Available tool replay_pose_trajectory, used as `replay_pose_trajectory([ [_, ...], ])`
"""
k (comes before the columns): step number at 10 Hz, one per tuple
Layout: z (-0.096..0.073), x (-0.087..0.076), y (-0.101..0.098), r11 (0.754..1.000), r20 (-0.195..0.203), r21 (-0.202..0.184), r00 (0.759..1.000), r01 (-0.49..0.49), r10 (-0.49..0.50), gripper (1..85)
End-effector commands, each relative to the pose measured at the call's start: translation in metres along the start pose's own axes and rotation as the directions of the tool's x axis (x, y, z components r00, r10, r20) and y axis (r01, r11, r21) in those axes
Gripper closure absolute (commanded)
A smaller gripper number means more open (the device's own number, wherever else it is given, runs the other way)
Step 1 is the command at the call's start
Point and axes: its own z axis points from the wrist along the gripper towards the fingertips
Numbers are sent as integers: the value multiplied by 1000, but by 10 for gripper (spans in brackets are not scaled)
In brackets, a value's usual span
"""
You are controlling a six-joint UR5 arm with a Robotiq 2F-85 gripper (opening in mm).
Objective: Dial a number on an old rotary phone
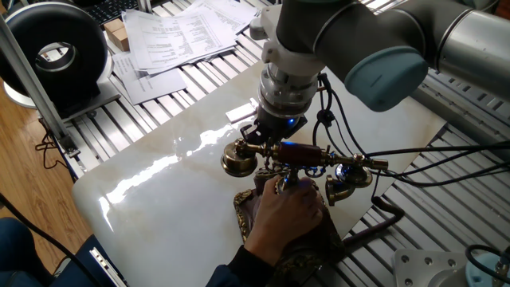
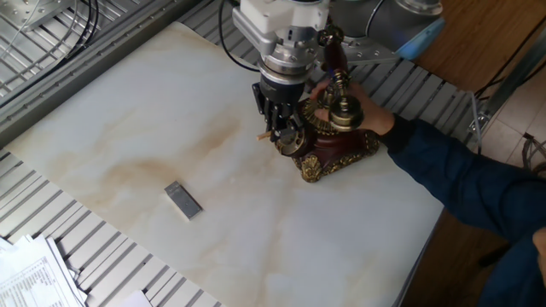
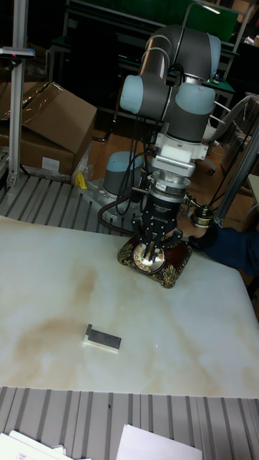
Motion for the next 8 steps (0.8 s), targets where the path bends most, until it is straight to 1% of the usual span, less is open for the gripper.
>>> replay_pose_trajectory([
  [1,-2,1,3,1000,-6,-16,1000,-7,7,843],
  [4,0,1,5,1000,-2,-7,1000,-10,10,843],
  [7,7,-5,4,1000,6,-12,1000,-9,9,843],
  [8,6,-2,7,1000,7,-11,1000,-18,18,843],
])
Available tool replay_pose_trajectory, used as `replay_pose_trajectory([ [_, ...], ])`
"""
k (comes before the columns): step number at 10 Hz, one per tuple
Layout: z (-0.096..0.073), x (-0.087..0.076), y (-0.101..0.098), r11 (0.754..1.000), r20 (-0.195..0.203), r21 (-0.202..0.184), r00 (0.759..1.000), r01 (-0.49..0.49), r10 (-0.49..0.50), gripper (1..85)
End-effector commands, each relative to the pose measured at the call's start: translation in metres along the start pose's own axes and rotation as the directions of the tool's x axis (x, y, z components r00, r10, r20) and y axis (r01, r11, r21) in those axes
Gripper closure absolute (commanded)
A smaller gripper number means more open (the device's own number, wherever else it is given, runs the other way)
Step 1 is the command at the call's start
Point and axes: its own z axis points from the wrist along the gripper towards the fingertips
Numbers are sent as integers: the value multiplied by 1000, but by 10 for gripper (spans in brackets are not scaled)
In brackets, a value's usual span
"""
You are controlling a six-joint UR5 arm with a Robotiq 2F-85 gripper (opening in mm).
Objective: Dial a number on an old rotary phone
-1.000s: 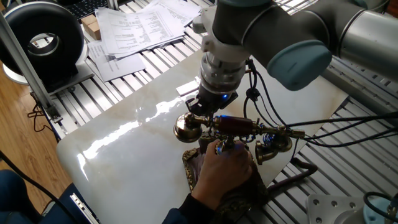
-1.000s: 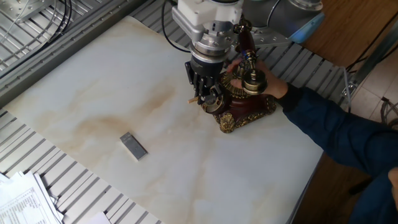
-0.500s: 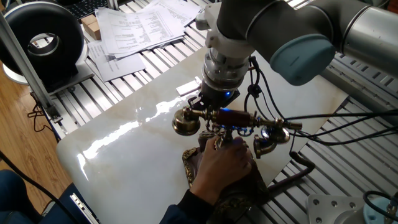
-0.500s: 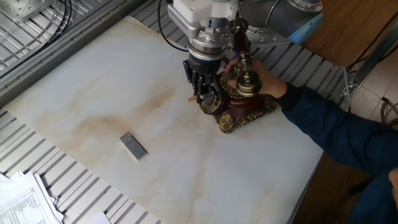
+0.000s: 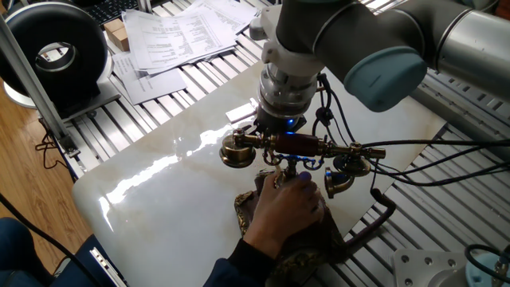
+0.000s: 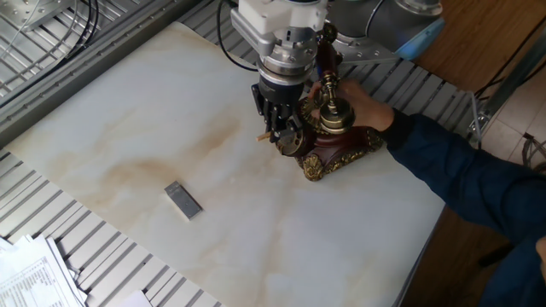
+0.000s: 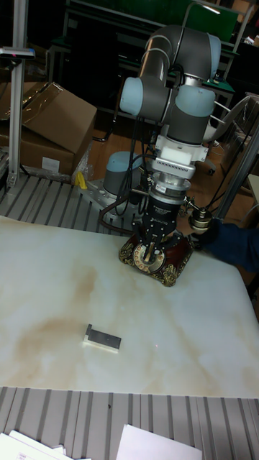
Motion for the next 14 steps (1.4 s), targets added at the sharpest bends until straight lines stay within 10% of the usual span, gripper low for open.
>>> replay_pose_trajectory([
  [1,1,4,7,1000,4,-4,1000,-24,24,843],
  [14,8,-3,25,994,43,44,994,-101,99,843],
])
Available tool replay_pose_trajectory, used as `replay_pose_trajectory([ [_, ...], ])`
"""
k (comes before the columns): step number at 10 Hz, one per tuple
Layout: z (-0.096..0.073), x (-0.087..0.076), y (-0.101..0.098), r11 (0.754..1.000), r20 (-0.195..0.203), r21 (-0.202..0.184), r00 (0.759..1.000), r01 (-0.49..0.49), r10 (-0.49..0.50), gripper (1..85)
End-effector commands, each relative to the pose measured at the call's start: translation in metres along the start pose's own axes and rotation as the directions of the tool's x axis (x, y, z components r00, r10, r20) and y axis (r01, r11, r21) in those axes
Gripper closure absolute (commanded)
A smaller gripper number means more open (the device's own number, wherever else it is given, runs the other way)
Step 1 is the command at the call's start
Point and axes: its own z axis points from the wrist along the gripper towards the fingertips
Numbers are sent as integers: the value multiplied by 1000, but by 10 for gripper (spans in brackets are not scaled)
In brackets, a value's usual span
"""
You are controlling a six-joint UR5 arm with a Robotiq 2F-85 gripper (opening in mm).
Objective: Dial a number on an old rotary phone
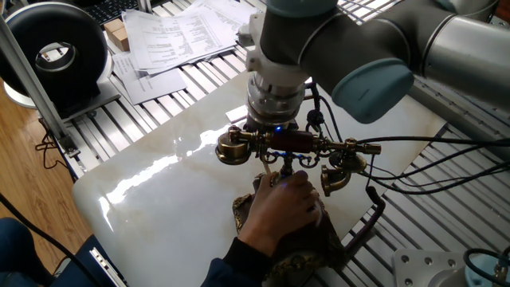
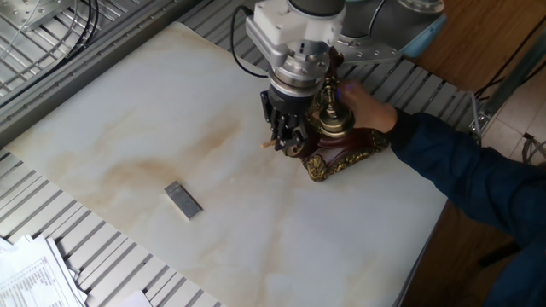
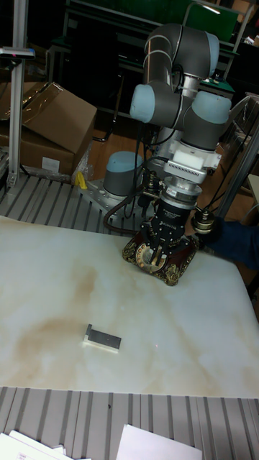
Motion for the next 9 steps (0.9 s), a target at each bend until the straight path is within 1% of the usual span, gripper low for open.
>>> replay_pose_trajectory([
  [1,4,-2,10,999,12,17,999,-31,31,843],
  [3,7,-2,14,999,17,25,999,-42,42,843],
  [9,16,-8,16,998,19,27,999,-48,47,843],
])
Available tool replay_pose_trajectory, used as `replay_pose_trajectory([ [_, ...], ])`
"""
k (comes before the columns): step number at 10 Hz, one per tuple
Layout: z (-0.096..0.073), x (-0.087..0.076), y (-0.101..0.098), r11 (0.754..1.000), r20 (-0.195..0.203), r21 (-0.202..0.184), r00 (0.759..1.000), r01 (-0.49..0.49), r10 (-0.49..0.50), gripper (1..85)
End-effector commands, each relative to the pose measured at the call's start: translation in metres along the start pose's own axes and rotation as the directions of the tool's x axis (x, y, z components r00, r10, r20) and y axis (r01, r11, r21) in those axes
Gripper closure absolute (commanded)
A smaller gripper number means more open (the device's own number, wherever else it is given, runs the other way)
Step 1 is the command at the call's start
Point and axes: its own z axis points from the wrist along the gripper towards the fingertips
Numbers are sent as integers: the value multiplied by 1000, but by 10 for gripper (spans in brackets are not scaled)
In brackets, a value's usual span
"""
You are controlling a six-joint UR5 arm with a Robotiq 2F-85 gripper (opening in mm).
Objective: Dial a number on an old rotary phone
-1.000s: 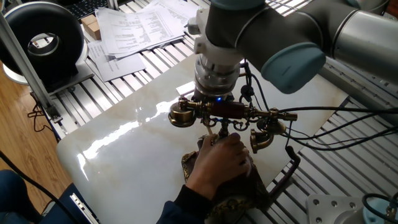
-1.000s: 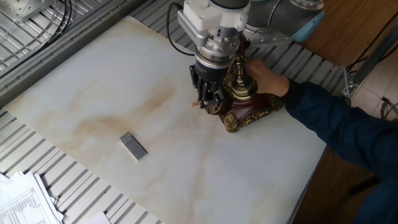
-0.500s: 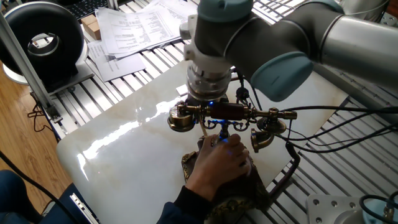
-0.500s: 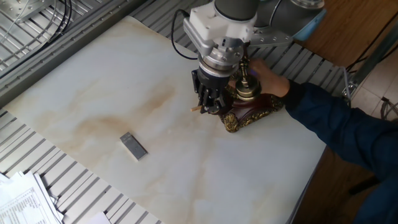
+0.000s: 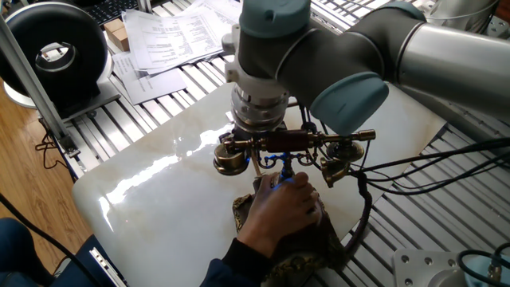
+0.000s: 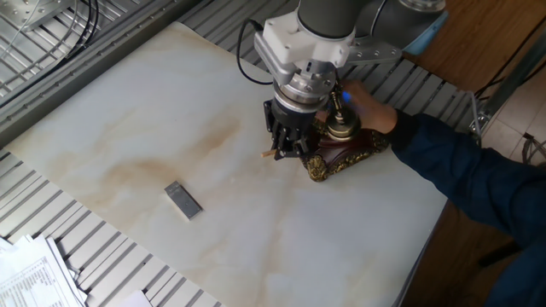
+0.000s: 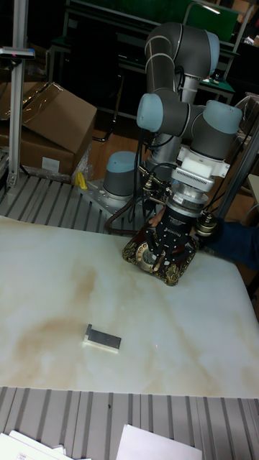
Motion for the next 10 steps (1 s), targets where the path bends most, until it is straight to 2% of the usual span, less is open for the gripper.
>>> replay_pose_trajectory([
  [1,3,-2,3,1000,-4,-7,1000,-13,12,843],
  [10,2,-2,3,1000,-14,-9,1000,-12,12,843],
])
